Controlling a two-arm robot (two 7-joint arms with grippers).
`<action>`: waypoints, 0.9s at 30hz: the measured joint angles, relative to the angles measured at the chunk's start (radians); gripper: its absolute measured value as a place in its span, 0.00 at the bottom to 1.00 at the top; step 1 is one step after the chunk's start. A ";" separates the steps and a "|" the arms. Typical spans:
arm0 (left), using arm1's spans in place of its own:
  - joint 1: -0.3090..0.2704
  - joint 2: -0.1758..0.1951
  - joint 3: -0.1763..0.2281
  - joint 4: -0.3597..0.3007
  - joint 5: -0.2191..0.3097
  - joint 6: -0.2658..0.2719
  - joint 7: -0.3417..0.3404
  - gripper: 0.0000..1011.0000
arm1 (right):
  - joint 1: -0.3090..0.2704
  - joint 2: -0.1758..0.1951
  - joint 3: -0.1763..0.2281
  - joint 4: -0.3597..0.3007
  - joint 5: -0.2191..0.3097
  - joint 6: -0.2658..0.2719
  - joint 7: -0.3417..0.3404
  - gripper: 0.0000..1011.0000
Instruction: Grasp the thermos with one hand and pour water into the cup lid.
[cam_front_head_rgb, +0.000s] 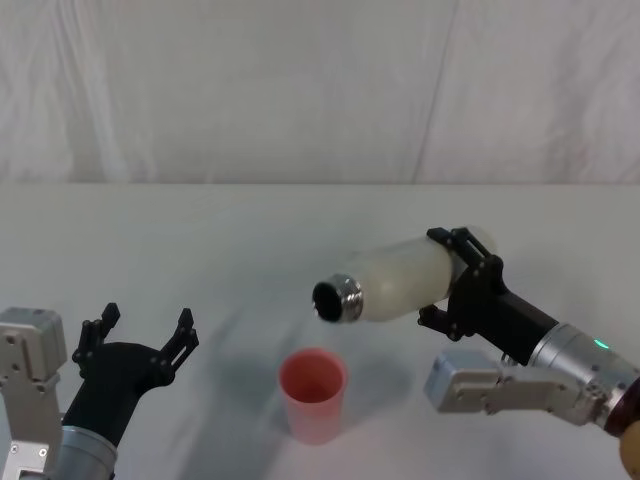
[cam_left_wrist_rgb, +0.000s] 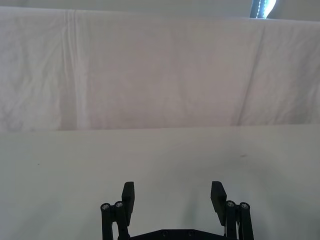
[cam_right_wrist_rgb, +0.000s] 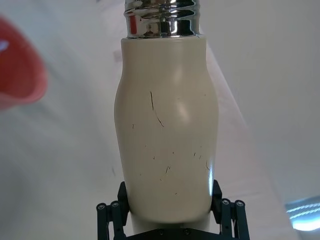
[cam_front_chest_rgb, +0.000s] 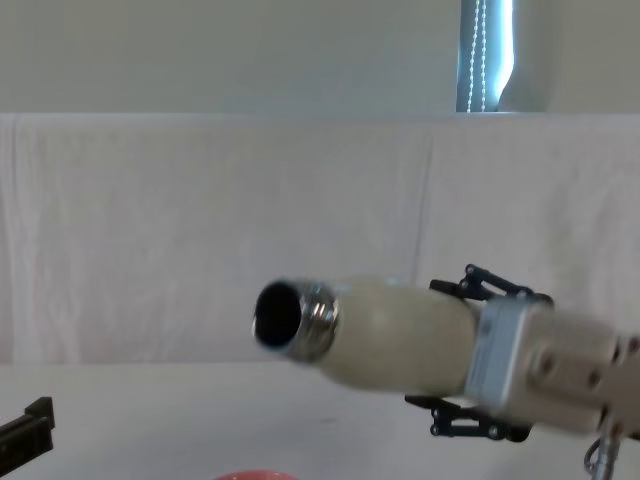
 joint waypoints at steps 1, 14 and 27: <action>0.000 0.000 0.000 0.000 0.000 0.000 0.000 0.99 | -0.003 -0.002 0.007 -0.002 0.021 -0.004 0.009 0.95; 0.000 0.000 0.000 0.000 0.000 0.000 0.000 0.99 | -0.057 -0.043 0.126 -0.032 0.326 -0.028 0.134 0.95; 0.000 0.000 0.000 0.000 0.000 0.000 0.000 0.99 | -0.108 -0.057 0.209 -0.062 0.526 -0.004 0.218 0.95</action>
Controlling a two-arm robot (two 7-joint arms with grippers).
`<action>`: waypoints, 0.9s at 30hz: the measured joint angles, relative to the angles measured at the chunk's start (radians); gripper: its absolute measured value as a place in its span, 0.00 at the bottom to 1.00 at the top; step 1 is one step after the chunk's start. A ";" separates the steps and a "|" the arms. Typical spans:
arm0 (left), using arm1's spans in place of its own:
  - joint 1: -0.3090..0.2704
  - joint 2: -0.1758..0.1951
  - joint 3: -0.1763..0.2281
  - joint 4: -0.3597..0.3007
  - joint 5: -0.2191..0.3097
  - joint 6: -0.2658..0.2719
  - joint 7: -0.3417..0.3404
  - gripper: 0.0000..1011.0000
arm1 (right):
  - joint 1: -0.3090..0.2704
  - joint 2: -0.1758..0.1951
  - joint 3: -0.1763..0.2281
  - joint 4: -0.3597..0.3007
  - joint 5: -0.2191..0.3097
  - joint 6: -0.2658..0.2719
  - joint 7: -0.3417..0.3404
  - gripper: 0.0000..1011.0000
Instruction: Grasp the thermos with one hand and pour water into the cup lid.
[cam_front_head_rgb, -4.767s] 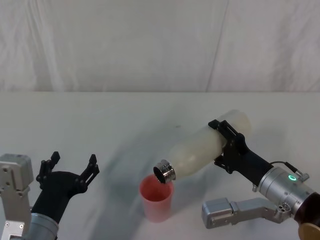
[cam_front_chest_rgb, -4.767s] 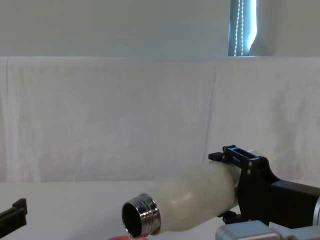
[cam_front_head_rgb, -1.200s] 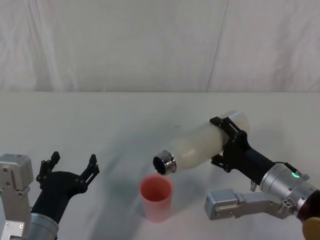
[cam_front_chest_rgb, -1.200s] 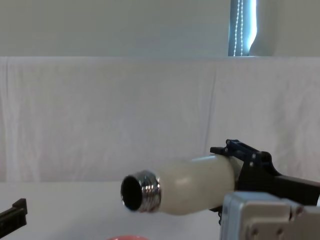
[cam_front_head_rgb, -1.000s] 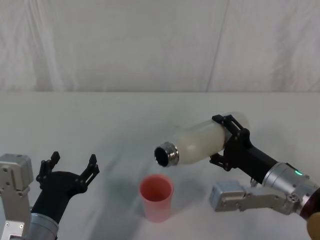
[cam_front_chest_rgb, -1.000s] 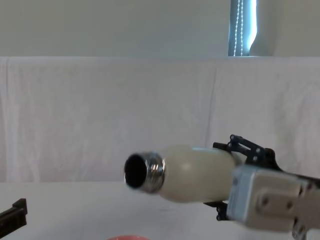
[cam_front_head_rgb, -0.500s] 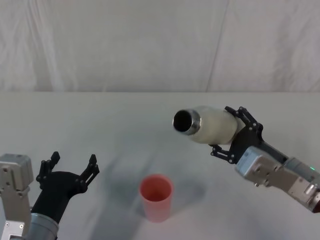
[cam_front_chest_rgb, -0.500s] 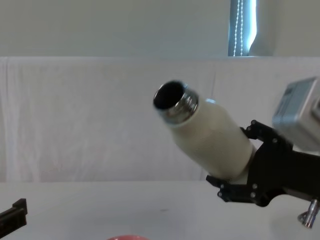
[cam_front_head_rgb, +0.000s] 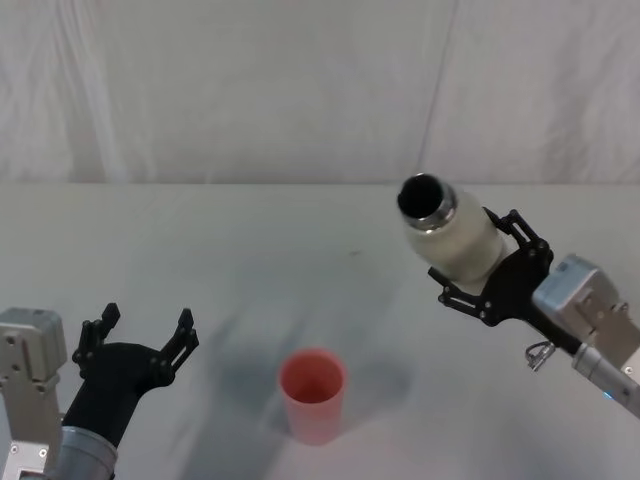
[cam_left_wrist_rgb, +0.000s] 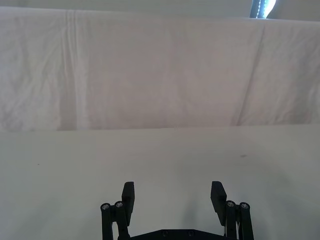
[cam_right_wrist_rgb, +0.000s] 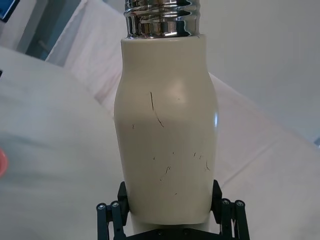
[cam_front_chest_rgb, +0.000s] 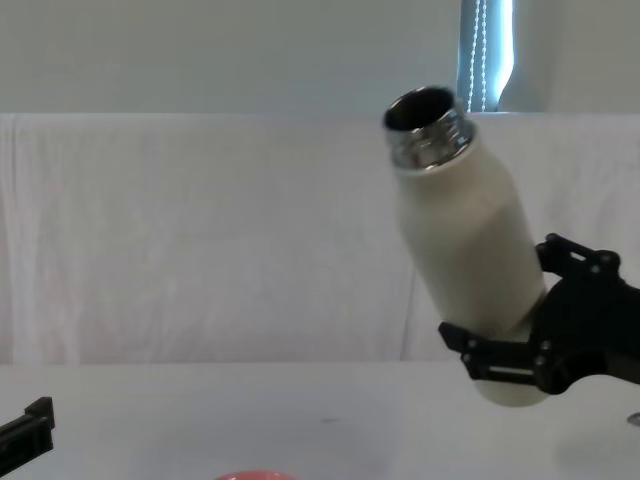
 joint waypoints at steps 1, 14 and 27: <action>0.000 0.000 0.000 0.000 0.000 0.000 0.000 0.99 | -0.003 -0.001 0.004 -0.001 0.007 0.002 0.001 0.95; 0.000 0.000 0.000 0.000 0.000 0.000 0.000 0.99 | -0.062 -0.034 0.101 -0.016 0.185 0.074 0.013 0.95; 0.000 0.000 0.000 0.000 0.000 0.000 0.000 0.99 | -0.035 -0.085 0.149 0.070 0.305 0.123 0.014 0.95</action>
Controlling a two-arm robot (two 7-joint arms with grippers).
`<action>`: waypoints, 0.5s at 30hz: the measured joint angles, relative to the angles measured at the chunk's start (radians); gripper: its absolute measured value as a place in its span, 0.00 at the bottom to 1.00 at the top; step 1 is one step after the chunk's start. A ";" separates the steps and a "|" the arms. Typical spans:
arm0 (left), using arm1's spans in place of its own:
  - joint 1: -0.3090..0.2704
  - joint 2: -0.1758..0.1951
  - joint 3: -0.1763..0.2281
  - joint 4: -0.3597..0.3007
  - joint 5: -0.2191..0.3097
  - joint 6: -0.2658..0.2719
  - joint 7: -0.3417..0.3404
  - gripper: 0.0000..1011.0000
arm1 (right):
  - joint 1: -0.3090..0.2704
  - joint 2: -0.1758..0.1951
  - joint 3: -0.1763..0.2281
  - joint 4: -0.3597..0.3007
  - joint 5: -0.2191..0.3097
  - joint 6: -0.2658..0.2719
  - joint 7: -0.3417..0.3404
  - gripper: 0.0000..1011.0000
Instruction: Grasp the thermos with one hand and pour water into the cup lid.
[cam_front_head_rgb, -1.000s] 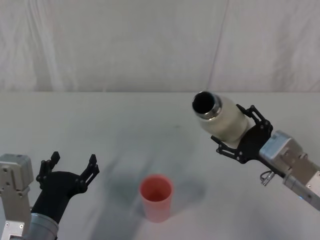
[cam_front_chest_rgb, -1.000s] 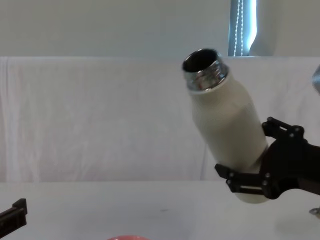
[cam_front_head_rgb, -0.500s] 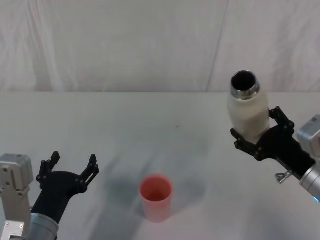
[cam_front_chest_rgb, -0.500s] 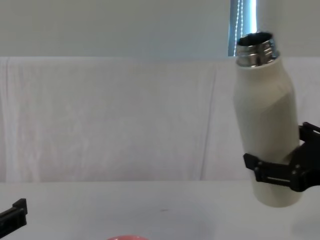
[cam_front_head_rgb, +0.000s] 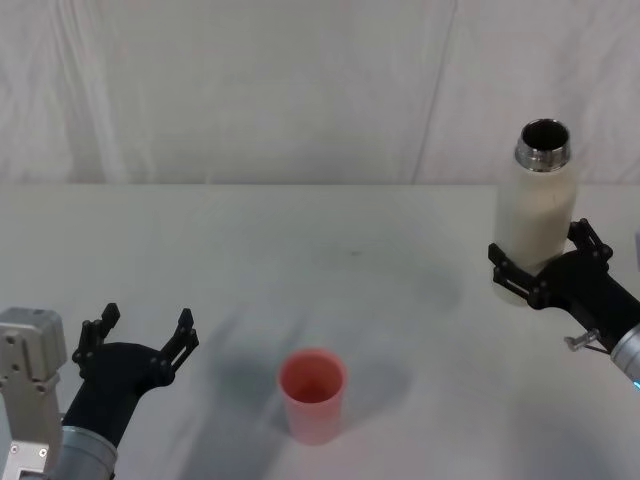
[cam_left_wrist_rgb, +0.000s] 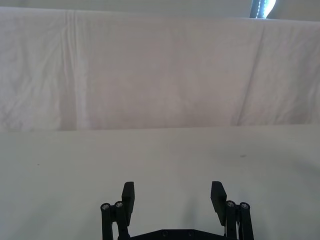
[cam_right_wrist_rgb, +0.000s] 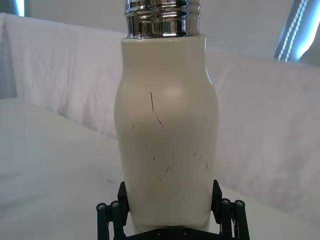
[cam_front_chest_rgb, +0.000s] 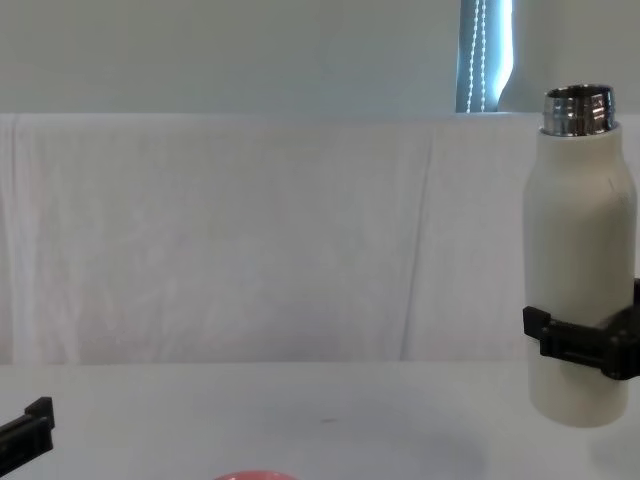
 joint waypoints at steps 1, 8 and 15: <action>0.000 0.000 0.000 0.000 0.000 0.000 0.000 0.99 | 0.006 -0.004 0.000 0.013 0.006 0.001 0.001 0.95; 0.000 0.000 0.000 0.000 0.000 0.000 0.000 0.99 | 0.076 -0.037 -0.009 0.128 0.041 -0.001 0.014 0.95; 0.000 0.000 0.000 0.000 0.000 0.000 0.000 0.99 | 0.137 -0.066 -0.017 0.244 0.067 -0.004 0.023 0.95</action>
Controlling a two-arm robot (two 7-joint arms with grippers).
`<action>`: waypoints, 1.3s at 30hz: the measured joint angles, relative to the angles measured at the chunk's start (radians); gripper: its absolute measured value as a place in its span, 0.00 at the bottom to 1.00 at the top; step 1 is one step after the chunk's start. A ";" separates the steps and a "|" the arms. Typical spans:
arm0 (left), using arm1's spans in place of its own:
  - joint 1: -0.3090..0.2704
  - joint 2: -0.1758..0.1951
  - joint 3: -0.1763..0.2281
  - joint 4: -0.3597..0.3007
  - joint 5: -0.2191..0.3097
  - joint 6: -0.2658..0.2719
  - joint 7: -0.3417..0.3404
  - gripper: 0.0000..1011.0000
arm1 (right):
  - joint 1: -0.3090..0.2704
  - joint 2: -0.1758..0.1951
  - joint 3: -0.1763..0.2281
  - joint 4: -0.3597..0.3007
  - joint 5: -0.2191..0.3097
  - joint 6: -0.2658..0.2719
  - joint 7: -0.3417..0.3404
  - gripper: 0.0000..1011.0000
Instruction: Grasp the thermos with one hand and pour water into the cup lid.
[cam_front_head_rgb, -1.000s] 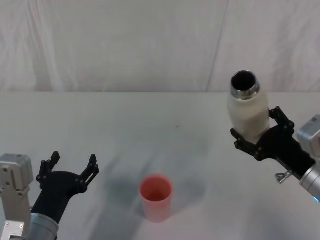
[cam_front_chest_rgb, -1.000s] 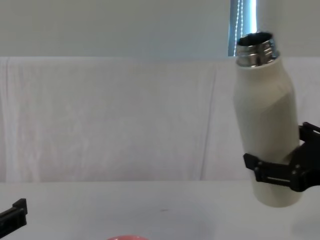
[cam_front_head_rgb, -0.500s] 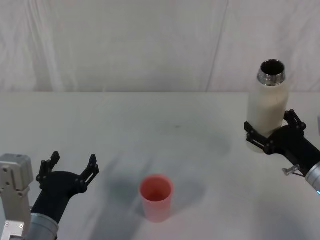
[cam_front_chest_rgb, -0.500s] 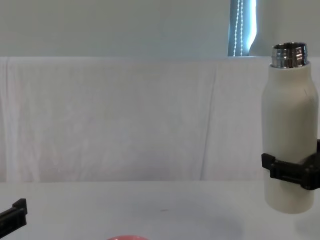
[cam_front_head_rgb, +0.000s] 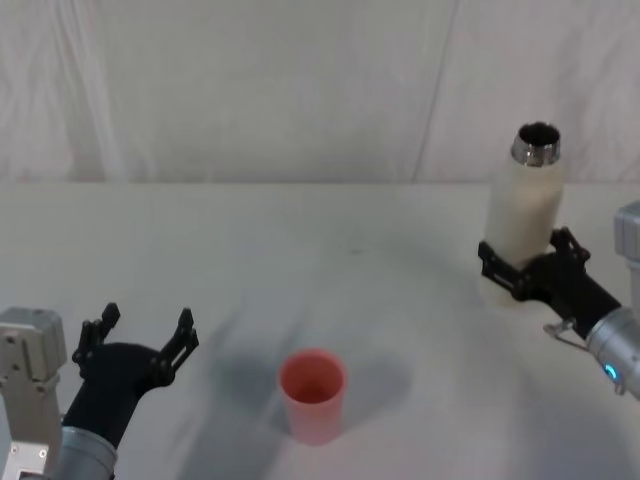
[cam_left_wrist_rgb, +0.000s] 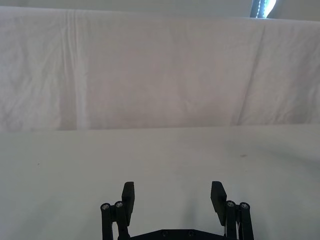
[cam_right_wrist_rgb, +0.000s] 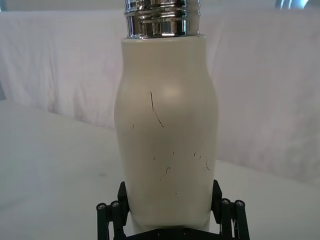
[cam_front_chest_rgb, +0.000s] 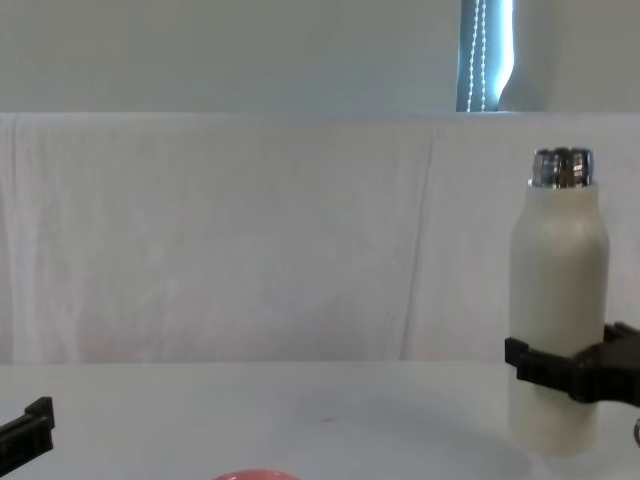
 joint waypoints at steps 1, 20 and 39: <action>0.000 0.000 0.000 0.000 0.000 0.000 0.000 0.99 | 0.011 -0.006 0.000 0.023 0.010 0.007 0.003 0.95; 0.000 0.000 0.000 0.000 0.000 0.000 0.000 0.99 | 0.051 -0.015 -0.007 0.113 0.061 0.057 0.009 0.95; 0.000 0.000 0.000 0.000 0.000 0.000 0.000 0.99 | 0.054 -0.011 -0.015 0.119 0.061 0.058 0.003 0.98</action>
